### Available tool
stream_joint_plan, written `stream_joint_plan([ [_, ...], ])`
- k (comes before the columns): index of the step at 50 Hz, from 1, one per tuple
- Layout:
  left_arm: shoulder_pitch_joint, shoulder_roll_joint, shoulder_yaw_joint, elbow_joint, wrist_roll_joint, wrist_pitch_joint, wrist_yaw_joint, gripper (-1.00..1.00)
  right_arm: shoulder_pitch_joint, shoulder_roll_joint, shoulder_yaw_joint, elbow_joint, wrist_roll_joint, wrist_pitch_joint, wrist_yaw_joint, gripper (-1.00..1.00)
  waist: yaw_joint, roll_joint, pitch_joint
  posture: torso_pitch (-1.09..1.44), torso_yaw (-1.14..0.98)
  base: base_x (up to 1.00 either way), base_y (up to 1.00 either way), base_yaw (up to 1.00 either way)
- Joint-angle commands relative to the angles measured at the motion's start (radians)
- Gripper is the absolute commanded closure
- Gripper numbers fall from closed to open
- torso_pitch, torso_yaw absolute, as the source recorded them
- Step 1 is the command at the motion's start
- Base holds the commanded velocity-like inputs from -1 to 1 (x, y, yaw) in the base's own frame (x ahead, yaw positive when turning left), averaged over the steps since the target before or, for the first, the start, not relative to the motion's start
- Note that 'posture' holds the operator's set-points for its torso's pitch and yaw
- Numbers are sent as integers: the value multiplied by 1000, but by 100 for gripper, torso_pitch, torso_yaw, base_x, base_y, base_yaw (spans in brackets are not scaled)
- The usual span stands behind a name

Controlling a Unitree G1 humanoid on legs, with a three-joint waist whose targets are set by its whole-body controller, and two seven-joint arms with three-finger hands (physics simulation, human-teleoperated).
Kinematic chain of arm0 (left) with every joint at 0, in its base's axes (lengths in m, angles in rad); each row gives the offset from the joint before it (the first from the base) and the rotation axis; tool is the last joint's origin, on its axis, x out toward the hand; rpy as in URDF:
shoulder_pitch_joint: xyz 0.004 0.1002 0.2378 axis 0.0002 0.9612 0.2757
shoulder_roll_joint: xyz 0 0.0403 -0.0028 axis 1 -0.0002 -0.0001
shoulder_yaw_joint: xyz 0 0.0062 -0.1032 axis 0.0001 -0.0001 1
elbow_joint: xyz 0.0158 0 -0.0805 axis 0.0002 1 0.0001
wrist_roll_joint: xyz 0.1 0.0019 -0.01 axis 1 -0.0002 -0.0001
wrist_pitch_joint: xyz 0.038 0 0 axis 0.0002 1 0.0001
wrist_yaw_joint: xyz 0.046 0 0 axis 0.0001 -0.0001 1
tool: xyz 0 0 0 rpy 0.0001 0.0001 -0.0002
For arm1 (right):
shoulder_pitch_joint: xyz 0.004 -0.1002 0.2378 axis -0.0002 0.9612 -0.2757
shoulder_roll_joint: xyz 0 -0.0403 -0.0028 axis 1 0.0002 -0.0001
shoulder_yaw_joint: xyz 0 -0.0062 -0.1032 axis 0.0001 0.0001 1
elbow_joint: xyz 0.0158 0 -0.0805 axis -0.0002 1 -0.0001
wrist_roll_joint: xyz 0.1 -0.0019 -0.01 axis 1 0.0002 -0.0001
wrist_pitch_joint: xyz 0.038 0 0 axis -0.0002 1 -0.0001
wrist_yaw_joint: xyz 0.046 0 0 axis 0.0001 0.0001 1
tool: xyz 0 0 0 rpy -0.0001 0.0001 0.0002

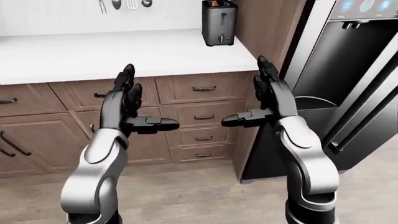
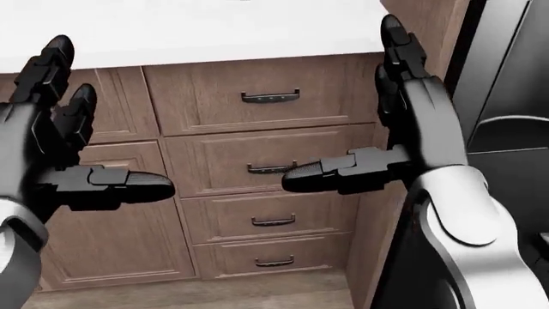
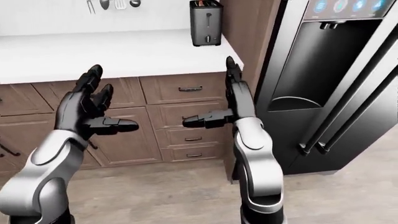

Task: Push down the lever of the toaster to turn it on.

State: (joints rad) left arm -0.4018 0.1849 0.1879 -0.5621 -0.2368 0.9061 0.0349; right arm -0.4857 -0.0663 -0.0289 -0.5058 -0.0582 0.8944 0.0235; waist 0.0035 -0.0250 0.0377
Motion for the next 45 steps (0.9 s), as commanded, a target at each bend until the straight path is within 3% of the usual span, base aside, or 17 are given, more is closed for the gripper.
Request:
stream_joint_plan([
  [1,-29,15,15,-37,-3,-24,0,-100,-36,-2,0,-26,0,-19,1,-100,6,-18,-18,0,0,20,0,0],
  [8,-25,15,15,-36,-3,-28,-2,-100,-44,-1,4,-32,-3,-7,2,-100,-8,44,-5,0,0,20,0,0],
  [11,-25,14,18,-37,-7,-25,-1,-100,-42,0,6,-30,-4,-8,3,-100,-17,124,-27,0,0,21,0,0],
  [12,-23,15,18,-39,-8,-24,0,-100,-43,0,4,-31,-4,-7,4,-100,-10,107,-28,0,0,20,0,0],
  [14,-26,19,24,-37,-10,-23,-1,-100,-47,-1,3,-28,-3,-7,5,-100,-9,111,-18,0,0,21,0,0],
  [20,-24,17,20,-33,-12,-28,3,-100,-55,-2,2,-32,-3,3,9,-100,5,56,-17,0,0,23,0,0],
  [22,-23,18,20,-38,-13,-25,3,-100,-47,-1,5,-28,-4,-7,8,-100,11,26,-10,0,0,29,0,0],
  [25,-23,19,21,-34,-13,-28,2,-100,-46,1,5,-29,-4,-9,6,-100,12,-44,-22,0,0,29,0,0],
  [26,-21,17,19,-34,-13,-30,3,-100,-43,1,6,-26,-5,-12,5,-100,2,-8,-20,0,0,30,0,0],
  [27,-23,17,18,-35,-13,-27,4,-100,-43,1,6,-28,-5,-10,5,-100,10,-25,-17,0,0,29,0,0],
  [28,-28,19,19,-33,-13,-25,4,-100,-44,1,6,-33,-6,-6,5,-100,1,-23,-18,0,0,30,0,0],
  [34,-22,20,20,-34,-14,-31,2,-100,-30,5,6,-26,-6,-23,2,-100,-11,32,-7,0,0,29,0,0],
  [36,-14,16,16,-29,-10,-42,1,-100,-33,3,5,-34,-6,-11,3,-100,-18,69,-12,0,0,29,0,0],
  [38,-25,18,19,-36,-13,-26,4,-100,-34,4,5,-32,-5,-14,2,-100,-19,136,-36,0,0,29,0,0],
  [39,-31,20,21,-34,-14,-24,4,-100,-34,4,4,-30,-5,-16,2,-100,-7,89,-20,0,0,29,0,0],
  [40,-32,21,21,-34,-14,-23,4,-100,-35,4,4,-27,-4,-17,2,-100,-15,114,-15,0,0,30,0,0],
  [45,-30,20,19,-25,-14,-33,4,-100,-43,1,5,-23,-4,-10,2,-100,4,78,-20,0,0,30,0,0],
])
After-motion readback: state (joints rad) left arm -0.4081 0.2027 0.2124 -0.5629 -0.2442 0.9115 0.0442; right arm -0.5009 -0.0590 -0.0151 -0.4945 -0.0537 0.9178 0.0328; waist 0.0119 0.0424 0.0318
